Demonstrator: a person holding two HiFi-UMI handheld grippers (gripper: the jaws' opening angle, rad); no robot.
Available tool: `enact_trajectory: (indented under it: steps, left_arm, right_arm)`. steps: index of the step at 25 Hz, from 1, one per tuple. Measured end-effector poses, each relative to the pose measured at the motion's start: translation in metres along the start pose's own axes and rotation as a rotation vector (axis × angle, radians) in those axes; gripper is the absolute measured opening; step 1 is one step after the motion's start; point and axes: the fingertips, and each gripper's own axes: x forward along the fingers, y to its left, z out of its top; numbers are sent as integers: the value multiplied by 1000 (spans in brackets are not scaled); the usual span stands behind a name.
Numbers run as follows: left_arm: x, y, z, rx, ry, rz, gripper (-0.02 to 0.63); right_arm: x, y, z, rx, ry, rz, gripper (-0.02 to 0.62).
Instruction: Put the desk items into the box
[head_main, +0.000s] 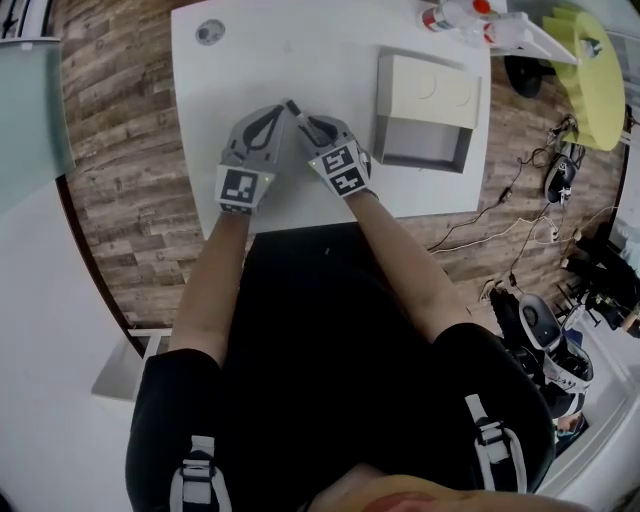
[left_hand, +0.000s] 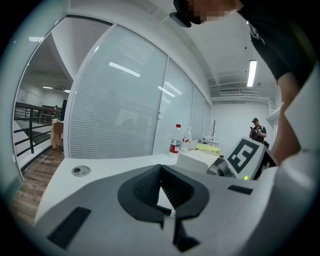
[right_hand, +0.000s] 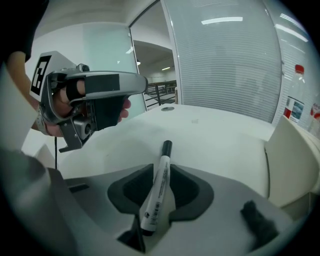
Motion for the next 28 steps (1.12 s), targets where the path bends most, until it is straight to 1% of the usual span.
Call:
enact_trajectory:
  steps: [4, 6, 9, 13, 18, 22, 28]
  left_arm:
    - [0, 1, -4, -5, 8, 4, 12]
    - [-1, 1, -2, 0, 1, 7, 12]
    - [-1, 0, -1, 3, 1, 6, 12]
    - [-6, -4, 6, 8, 5, 4, 12]
    - [-14, -9, 24, 24, -7, -9, 12]
    - [-20, -22, 41, 39, -21, -32, 12]
    - [-17, -47, 66, 68, -48, -62, 12]
  right_arm:
    - [2, 1, -3, -30, 16, -34, 104]
    - [3, -1, -4, -41, 29, -52, 80]
    - [4, -4, -6, -41, 41, -55, 75]
    - [-5, -3, 2, -41, 12, -49, 74]
    - [-26, -2, 19, -57, -14, -59, 74]
    - [-54, 0, 33, -62, -38, -69, 74]
    - [-93, -6, 48, -55, -108, -73, 74]
